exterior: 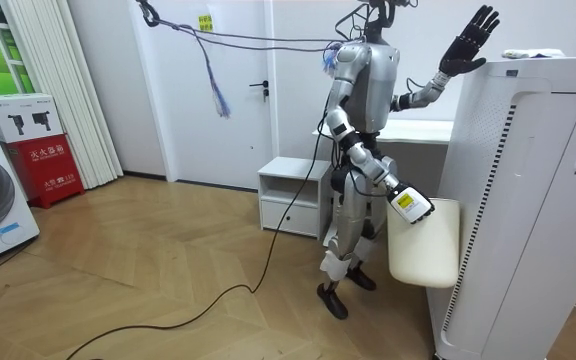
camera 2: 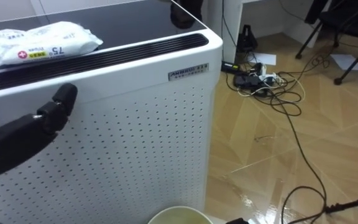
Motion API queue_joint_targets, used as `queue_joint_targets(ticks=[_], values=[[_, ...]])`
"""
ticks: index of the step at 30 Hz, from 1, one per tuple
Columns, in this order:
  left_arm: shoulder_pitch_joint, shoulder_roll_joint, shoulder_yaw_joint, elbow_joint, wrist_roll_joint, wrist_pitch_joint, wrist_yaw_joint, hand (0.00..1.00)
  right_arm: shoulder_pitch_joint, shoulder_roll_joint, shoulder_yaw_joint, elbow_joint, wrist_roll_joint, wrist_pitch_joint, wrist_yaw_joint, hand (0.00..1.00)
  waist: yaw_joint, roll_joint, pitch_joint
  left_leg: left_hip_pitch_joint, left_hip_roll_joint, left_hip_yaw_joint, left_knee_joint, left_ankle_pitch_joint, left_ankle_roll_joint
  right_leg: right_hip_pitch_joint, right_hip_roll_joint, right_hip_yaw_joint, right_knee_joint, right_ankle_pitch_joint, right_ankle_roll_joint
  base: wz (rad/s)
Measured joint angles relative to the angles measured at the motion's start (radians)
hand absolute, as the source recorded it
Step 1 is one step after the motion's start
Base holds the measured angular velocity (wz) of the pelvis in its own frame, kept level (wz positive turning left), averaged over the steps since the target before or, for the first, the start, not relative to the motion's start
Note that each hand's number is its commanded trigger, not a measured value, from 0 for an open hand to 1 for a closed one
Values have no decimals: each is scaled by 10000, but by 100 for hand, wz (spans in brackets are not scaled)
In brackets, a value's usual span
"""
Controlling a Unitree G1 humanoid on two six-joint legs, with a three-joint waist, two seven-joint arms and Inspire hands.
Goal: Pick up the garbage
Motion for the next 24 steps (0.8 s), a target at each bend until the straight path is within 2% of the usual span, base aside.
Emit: queue_joint_targets(ticks=[3,6,9,12,15,16,18,21,22,23,24], values=[[1,15,-2,-175,220,36,-4,0,1,-5,0,-23,-267,0,17,100,-5,0,-1,-1,-6,0,-13,0,0,3,-4,0,-26,0,1,0],[14,191,-16,-378,436,60,-57,0,0,-29,-13,-30,-398,2,112,100,-3,22,-16,3,-7,3,-14,0,0,4,-7,15,-36,-1,1,0],[203,368,-89,-322,611,261,-487,0,0,-34,-29,-31,-404,41,300,100,-33,75,-27,41,-6,18,-12,0,0,25,-6,56,-37,-1,1,-1],[197,369,-157,-50,610,489,-1006,0,-12,-30,-39,-67,-383,96,505,100,-81,145,-50,60,-5,16,-10,0,0,33,-8,41,-29,0,1,0],[176,554,-163,282,590,659,-1596,0,-5,-109,-24,-297,-401,144,761,100,-189,303,-63,88,-3,32,-16,1,0,23,-11,32,-7,3,5,0],[154,700,-168,422,591,808,-1841,0,0,-224,-20,-519,-402,283,880,100,-208,422,-46,102,-5,54,-36,1,0,16,-21,32,6,14,8,-5],[105,964,-155,477,596,946,-2107,0,2,-422,-18,-645,-403,312,1017,100,-240,587,-20,133,-5,71,-83,5,1,12,-25,43,16,28,6,-5],[42,1397,-141,536,596,1143,-2485,0,1,-697,-20,-674,-433,315,1145,100,-242,810,-77,132,-8,74,-150,22,-19,-4,-3,132,28,28,4,-2],[42,1668,-71,545,596,1157,-2653,0,1,-792,-20,-737,-498,339,1172,100,-212,874,-101,116,-7,77,-158,42,-27,-70,4,223,73,26,1,-6],[42,1983,24,545,582,1158,-2875,0,1,-894,-20,-860,-573,405,1201,100,-206,924,-81,119,-9,80,-155,64,-36,-78,2,239,93,22,-5,-4],[41,2118,75,544,583,1158,-3016,0,1,-934,-21,-905,-618,418,1201,100,-180,945,-82,130,-8,87,-158,73,-37,-78,2,241,104,20,-8,-3]])
